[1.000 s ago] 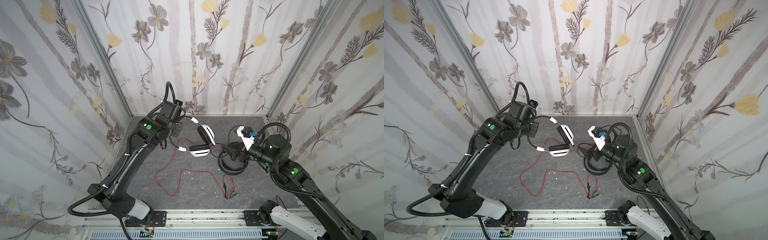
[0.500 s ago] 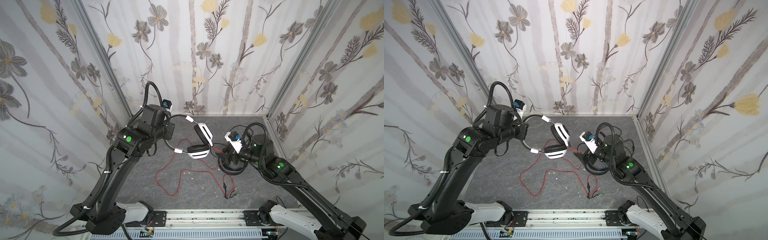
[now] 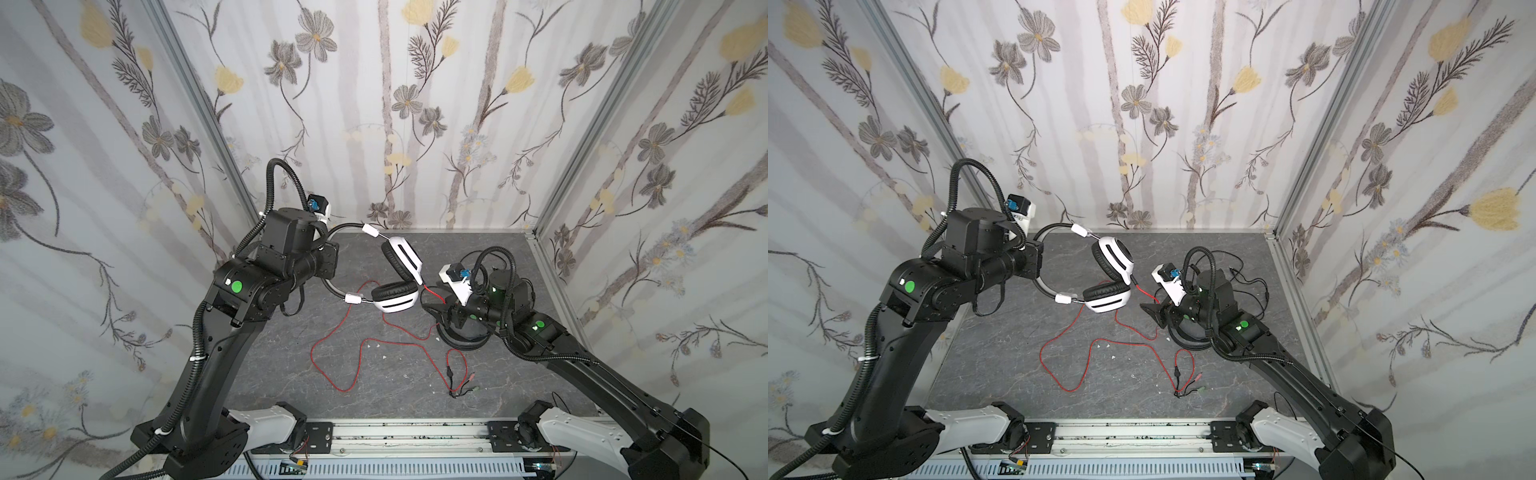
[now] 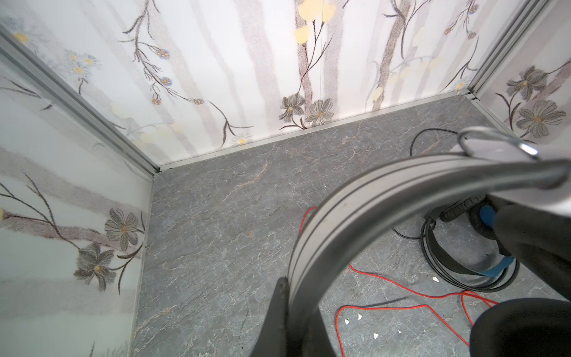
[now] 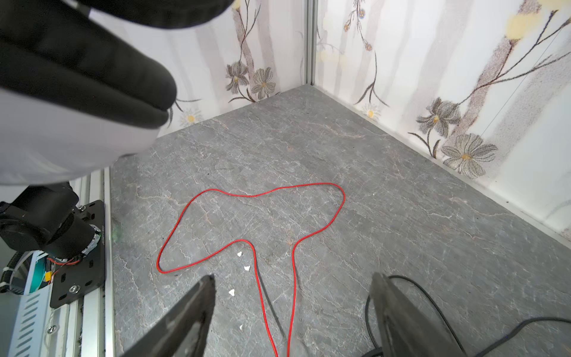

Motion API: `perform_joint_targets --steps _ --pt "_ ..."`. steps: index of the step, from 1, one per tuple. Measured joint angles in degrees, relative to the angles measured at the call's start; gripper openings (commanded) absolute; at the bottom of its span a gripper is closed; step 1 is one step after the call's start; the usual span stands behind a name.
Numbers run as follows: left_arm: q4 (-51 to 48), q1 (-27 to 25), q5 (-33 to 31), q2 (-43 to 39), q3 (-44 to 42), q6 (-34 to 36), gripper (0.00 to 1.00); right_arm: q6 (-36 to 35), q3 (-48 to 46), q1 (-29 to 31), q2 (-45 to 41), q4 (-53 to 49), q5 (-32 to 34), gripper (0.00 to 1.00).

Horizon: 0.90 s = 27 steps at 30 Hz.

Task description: Wrap the headphones

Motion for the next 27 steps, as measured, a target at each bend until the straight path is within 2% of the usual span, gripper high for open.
perform_joint_targets --steps 3,9,27 --pt "-0.6 -0.1 0.1 0.0 1.1 -0.5 0.0 2.1 -1.2 -0.1 0.0 2.4 -0.8 0.69" --pt "-0.9 0.1 1.0 0.4 5.4 -2.2 0.0 4.2 -3.0 -0.3 0.0 6.1 -2.8 0.77" --pt "0.3 0.5 6.0 0.6 10.7 -7.8 0.0 9.1 -8.3 -2.9 0.4 13.8 -6.2 0.77"
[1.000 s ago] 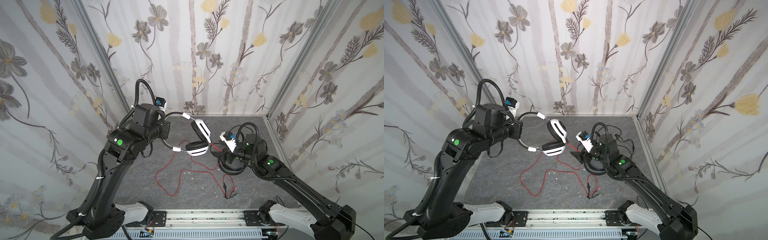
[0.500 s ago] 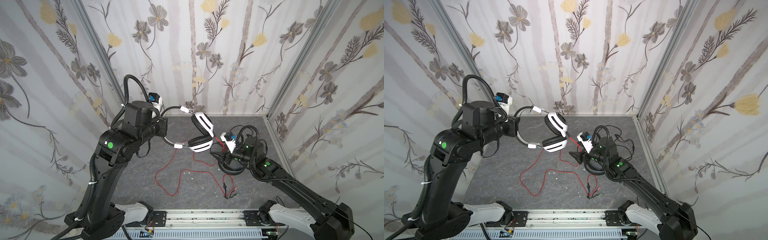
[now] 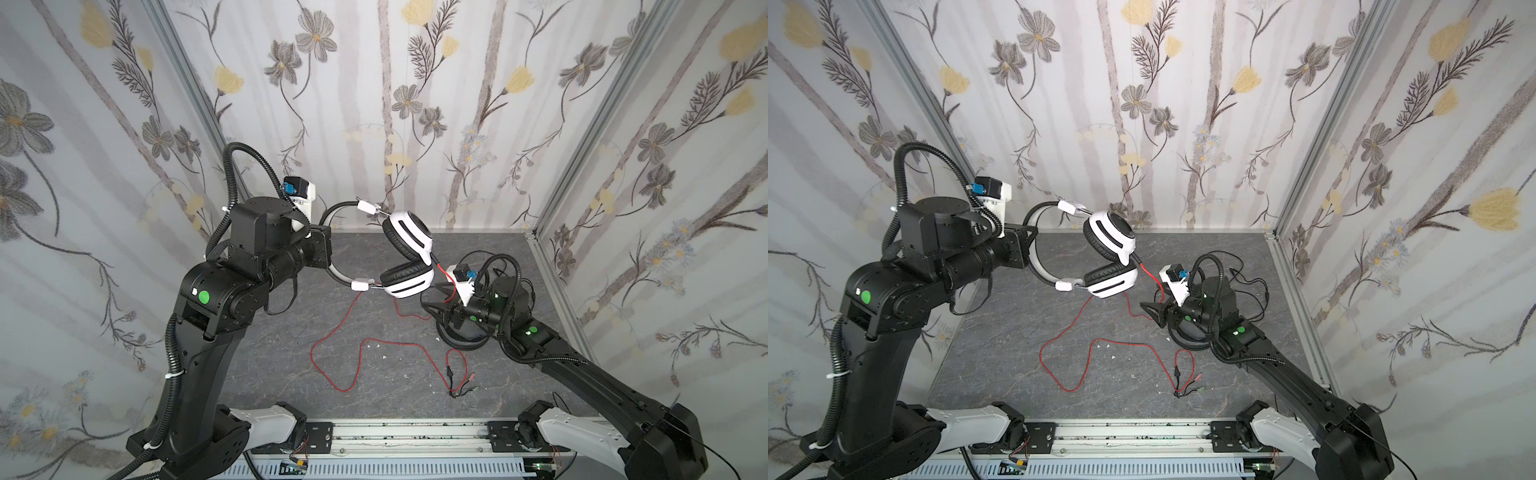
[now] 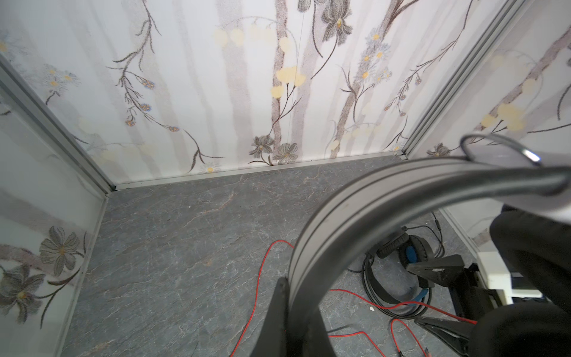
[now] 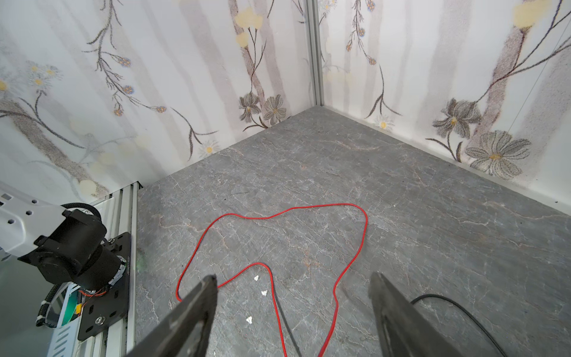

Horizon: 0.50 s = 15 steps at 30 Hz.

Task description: Wrap the headphones

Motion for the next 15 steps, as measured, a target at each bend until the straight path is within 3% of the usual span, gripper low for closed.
perform_joint_targets --steps 2,6,9,12,15 --pt "0.3 0.1 0.2 0.0 0.4 -0.4 0.0 0.2 -0.3 -0.2 0.0 0.4 -0.4 0.68" --pt "0.6 0.9 -0.1 0.0 1.1 -1.9 0.0 0.4 -0.7 -0.3 1.2 1.8 -0.8 0.31" --pt "0.6 2.5 -1.1 0.1 0.7 -3.4 0.0 0.4 0.2 -0.8 2.3 0.7 -0.8 0.13" --pt "0.5 5.0 -2.6 -0.6 -1.7 -5.0 0.0 -0.3 0.7 -1.6 1.6 0.1 -0.2 0.01" --pt "0.6 7.2 -4.0 -2.4 -5.7 -6.2 0.0 -2.2 3.0 -1.8 0.3 -3.8 3.4 0.0"
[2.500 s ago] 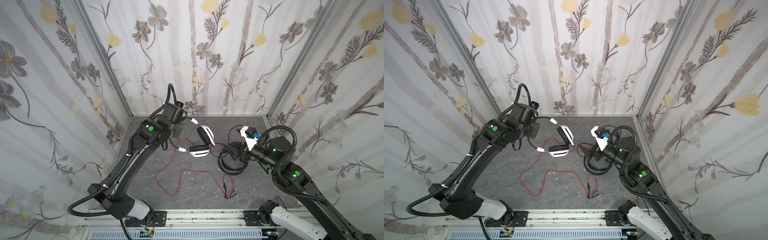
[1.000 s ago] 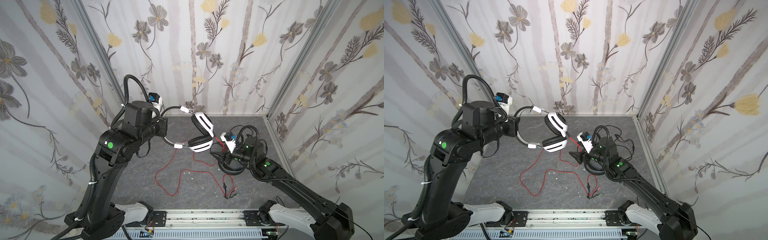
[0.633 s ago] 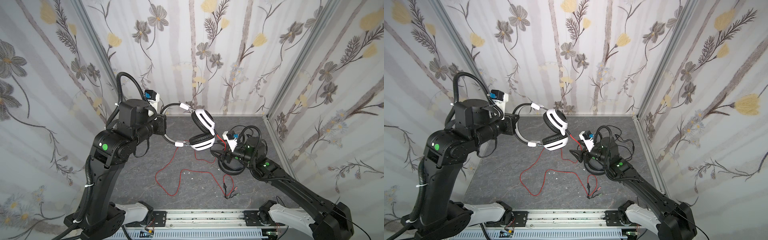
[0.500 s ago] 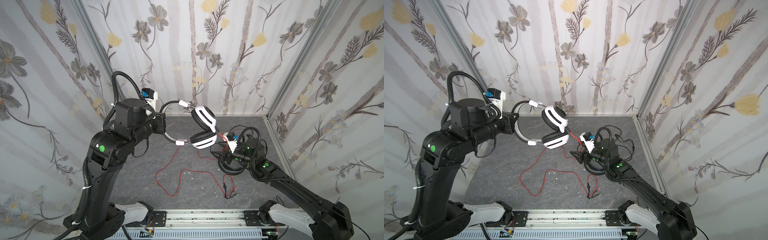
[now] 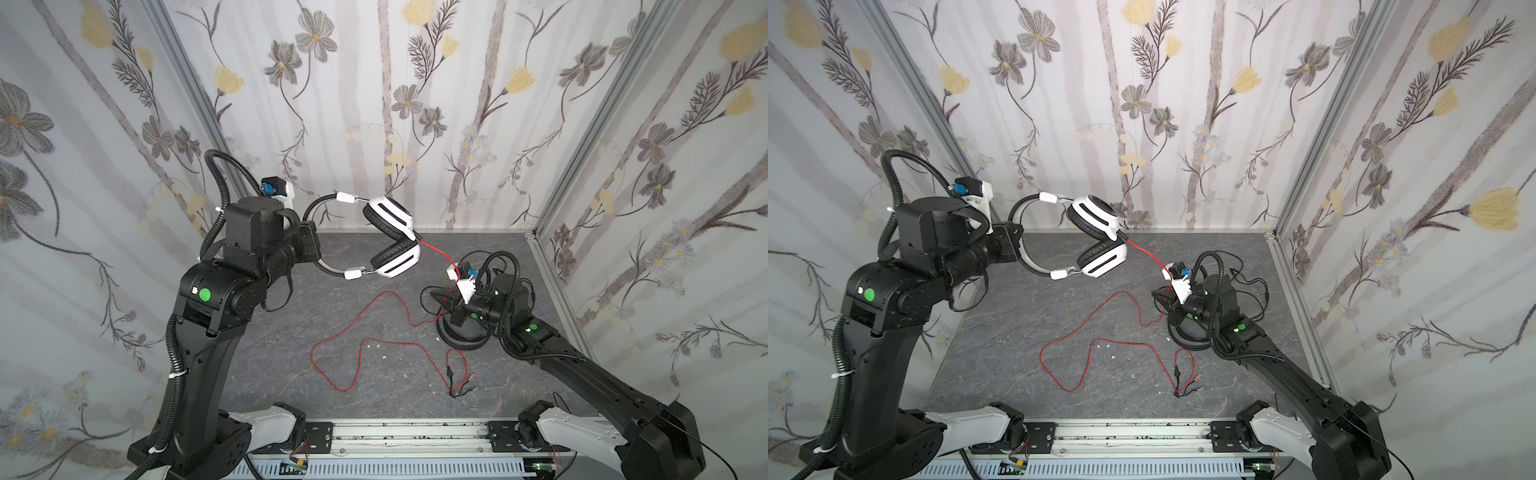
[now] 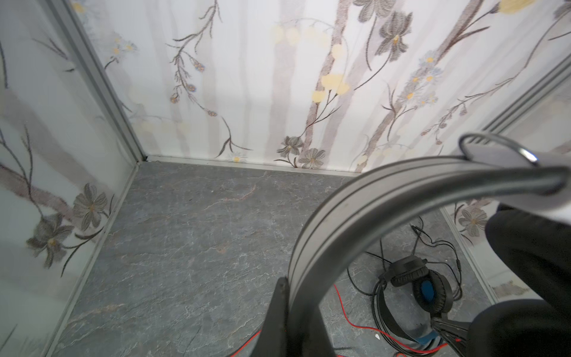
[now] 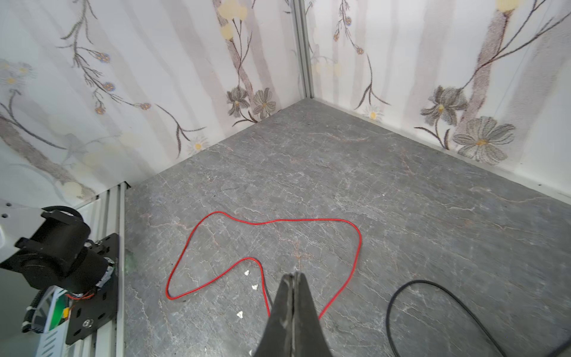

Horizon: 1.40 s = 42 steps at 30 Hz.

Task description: Wrap the headphones

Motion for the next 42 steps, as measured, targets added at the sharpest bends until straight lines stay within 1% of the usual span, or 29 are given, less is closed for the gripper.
perform_joint_targets --steps 3,9,13,17,25,28,33,42 --pt "0.7 1.6 -1.9 -2.1 -4.7 -0.4 0.0 -3.1 3.9 0.1 -1.1 -4.7 5.6 0.0" --pt "3.6 2.3 -2.1 -4.0 -15.8 0.9 0.0 -10.7 11.6 1.3 -2.9 -15.8 19.9 0.0" --pt "6.9 2.4 -1.9 -5.4 -23.3 3.4 0.0 -16.1 17.5 5.1 -2.7 -21.2 26.8 0.0" --pt "10.1 2.4 -0.3 -5.6 -28.3 5.0 0.0 -21.0 22.6 9.8 -1.2 -25.3 32.4 0.0" --pt "15.1 2.2 2.6 -7.3 -36.3 5.8 0.0 -28.8 29.1 17.9 2.6 -31.3 37.9 0.0" --pt "16.4 1.7 4.2 -8.1 -38.5 6.0 0.0 -30.1 31.3 20.3 4.5 -32.4 37.9 0.0" --pt "18.2 -0.7 6.9 -7.6 -40.2 6.5 0.0 -30.6 33.8 22.1 7.5 -32.5 38.8 0.0" --pt "19.2 -5.7 8.0 -5.6 -41.6 7.0 0.0 -29.7 34.4 23.3 9.8 -34.4 40.3 0.0"
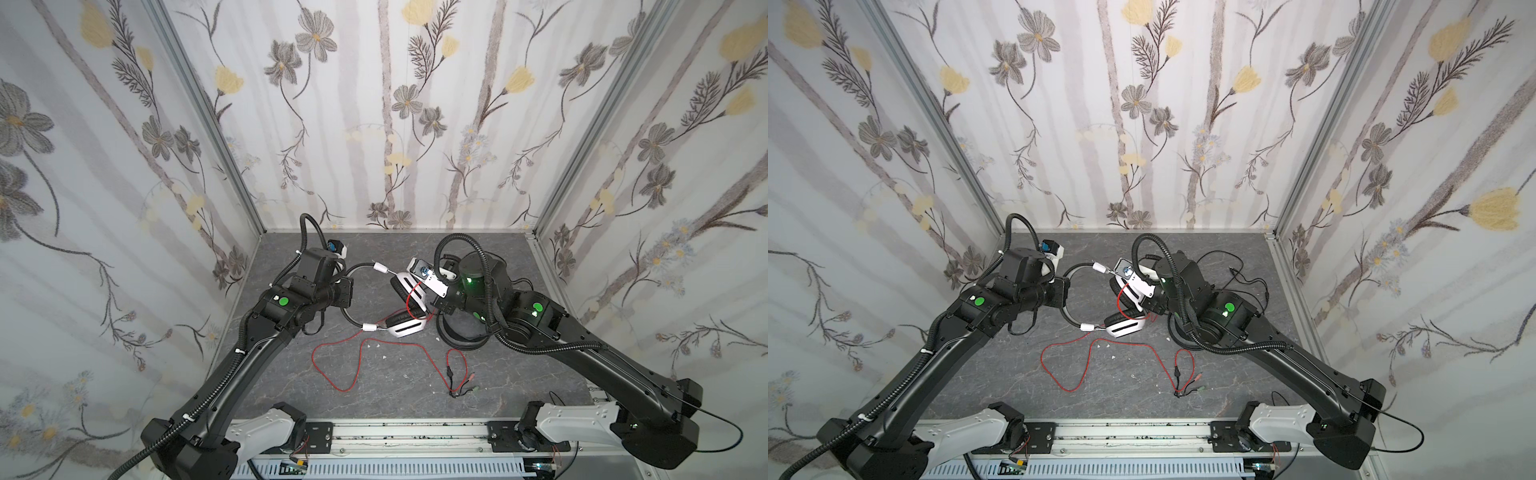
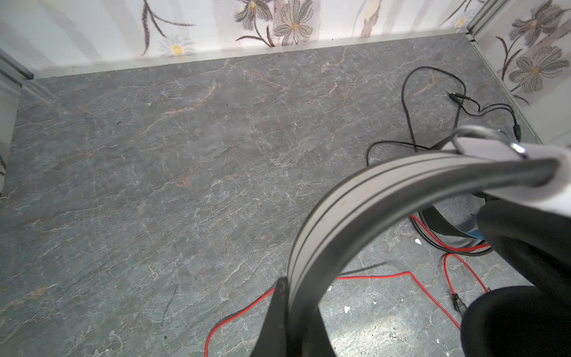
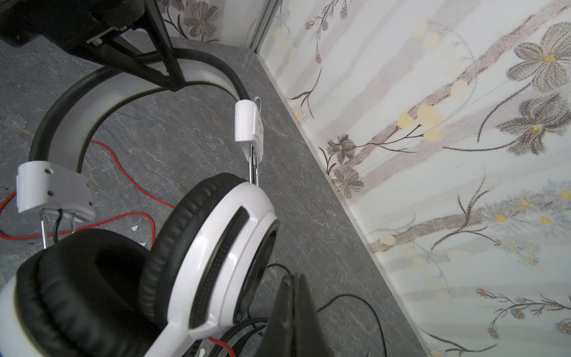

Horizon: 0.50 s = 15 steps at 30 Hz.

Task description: Wrap the headphones

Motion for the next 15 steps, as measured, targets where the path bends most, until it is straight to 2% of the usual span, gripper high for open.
perform_joint_targets --steps 15 --pt "2.9 -2.1 3.2 0.7 -3.8 -0.2 0.0 2.8 1.9 0.2 3.7 -0.3 1.6 0.0"
